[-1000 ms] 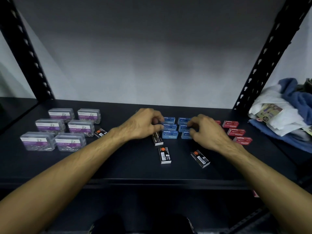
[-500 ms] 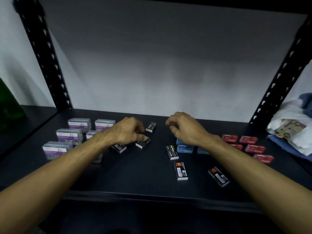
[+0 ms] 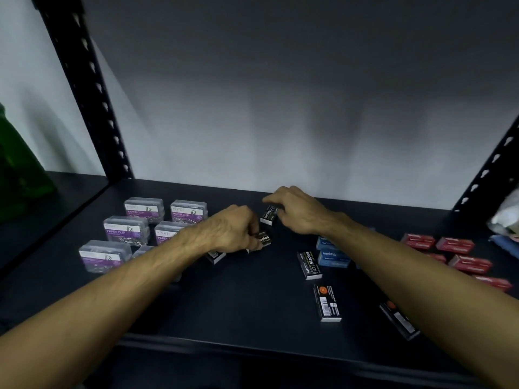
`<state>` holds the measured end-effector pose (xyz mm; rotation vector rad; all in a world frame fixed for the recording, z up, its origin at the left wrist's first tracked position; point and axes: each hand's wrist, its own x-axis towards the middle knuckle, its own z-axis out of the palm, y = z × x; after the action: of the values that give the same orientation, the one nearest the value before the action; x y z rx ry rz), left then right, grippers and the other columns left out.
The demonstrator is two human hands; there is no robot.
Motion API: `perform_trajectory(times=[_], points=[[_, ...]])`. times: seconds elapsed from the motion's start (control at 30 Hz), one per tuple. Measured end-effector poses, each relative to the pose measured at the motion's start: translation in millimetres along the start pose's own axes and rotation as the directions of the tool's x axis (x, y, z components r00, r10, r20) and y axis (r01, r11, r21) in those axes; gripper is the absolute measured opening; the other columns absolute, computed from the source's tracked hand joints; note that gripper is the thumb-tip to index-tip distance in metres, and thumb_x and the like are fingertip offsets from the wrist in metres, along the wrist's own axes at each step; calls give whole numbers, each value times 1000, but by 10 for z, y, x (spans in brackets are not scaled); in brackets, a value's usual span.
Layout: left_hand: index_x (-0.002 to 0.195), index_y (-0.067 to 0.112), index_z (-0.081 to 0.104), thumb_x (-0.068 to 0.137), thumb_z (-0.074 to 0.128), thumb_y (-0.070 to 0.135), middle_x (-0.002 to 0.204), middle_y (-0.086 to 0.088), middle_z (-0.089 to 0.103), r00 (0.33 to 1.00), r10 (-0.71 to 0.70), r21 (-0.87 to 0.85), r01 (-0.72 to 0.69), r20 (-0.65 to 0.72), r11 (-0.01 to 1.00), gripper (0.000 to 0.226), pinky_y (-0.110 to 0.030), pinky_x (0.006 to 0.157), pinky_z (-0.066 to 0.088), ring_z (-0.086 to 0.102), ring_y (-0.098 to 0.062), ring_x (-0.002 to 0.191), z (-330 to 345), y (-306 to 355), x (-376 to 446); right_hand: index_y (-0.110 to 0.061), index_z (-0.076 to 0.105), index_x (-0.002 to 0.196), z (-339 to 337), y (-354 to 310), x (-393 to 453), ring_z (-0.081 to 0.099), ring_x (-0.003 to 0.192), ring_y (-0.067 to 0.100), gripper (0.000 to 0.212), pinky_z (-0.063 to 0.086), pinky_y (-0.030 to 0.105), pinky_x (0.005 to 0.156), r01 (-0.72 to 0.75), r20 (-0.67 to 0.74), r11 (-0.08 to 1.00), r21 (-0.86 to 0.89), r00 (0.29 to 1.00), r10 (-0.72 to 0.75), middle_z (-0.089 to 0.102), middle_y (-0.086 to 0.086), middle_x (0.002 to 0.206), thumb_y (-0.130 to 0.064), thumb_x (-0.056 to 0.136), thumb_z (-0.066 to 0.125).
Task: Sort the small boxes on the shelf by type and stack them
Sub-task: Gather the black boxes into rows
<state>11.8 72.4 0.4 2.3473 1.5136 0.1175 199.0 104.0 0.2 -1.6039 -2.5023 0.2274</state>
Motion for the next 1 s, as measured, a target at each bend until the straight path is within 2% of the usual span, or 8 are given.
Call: perform_trajectory(times=[0.17,0.3,0.5,0.6,0.7,0.77,0.83,1.0], points=[[93,25,59,78,80,33,85,6,65,998,45,-16,-45,35,999,27,-24,60,44,62,-13,77,-25,33,38,-26,50,141,90,9,72,39,130,21,53,39,37,105,19,44,1000,-20,999,-19,48,-3,145,-4,94,47],[92,26,52,81,78,23,85,5,63,996,78,-40,-76,50,996,28,-24,58,45,59,-12,69,-5,18,56,-34,58,130,103,56,91,52,116,22,48,48,38,91,-6,45,1000,-1,999,6,60,2,125,-11,87,52],[92,25,53,84,72,13,81,4,62,995,78,-57,-74,61,996,23,-19,50,42,55,-8,59,-5,-14,54,-25,59,127,33,132,47,56,95,17,46,48,32,79,-58,94,998,6,994,57,62,3,116,-28,82,69],[90,27,55,83,71,12,79,7,61,997,63,-35,-62,45,997,23,-21,54,43,58,-10,64,-19,-24,48,-18,59,131,3,136,8,58,98,16,48,44,28,78,-80,118,996,49,990,74,63,2,119,-33,86,68],[91,27,57,83,72,13,81,8,59,998,51,-17,-51,38,999,23,-24,62,45,60,-13,74,-37,-43,31,-17,63,124,-2,126,-28,61,102,18,38,48,29,85,-99,116,989,106,989,87,65,2,119,-30,89,67],[92,26,57,83,73,13,82,8,59,998,46,-8,-46,33,999,23,-24,63,46,61,-14,76,-41,-58,17,-19,62,110,3,111,-47,62,90,18,28,50,32,77,-102,101,987,123,991,89,66,1,106,-27,85,72],[92,26,57,82,73,15,85,5,62,999,39,8,-39,20,999,22,-25,63,48,63,-17,78,-38,-67,7,-20,58,102,5,87,-76,61,80,17,28,50,32,69,-107,86,984,142,992,95,65,0,98,-24,81,76],[91,28,56,83,74,17,85,6,61,999,37,11,-37,20,999,22,-23,59,44,62,-14,75,-36,-75,-3,-20,61,99,29,53,-154,62,78,15,26,48,28,66,-146,88,966,213,988,130,64,-4,91,-21,80,79]])
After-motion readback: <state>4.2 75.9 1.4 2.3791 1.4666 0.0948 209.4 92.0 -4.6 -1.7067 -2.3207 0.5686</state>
